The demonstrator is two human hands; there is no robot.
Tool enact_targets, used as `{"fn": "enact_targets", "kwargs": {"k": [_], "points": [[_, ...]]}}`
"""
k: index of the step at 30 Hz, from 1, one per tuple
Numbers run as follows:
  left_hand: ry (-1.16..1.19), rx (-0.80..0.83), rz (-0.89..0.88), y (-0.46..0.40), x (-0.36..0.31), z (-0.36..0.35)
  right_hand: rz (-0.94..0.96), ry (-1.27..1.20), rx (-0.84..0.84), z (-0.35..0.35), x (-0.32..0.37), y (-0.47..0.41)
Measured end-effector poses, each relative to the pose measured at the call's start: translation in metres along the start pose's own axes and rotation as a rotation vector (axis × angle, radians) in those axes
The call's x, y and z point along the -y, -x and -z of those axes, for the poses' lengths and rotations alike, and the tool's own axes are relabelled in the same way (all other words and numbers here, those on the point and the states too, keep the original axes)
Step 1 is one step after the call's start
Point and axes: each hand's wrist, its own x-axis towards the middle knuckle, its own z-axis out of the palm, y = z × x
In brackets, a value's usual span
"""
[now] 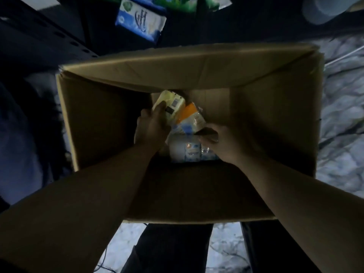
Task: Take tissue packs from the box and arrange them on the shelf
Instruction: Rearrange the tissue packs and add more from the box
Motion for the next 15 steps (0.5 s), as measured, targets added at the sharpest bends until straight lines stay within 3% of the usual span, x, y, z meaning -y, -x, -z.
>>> {"fn": "enact_targets", "kwargs": {"k": [9, 15], "points": [[0.202, -0.071, 0.021, 0.054, 0.010, 0.039, -0.011, 0.418, 0.233, -0.019, -0.023, -0.022], [0.341, -0.116, -0.033, 0.099, 0.010, 0.076, -0.039, 0.517, 0.152, -0.022, -0.008, -0.008]]}}
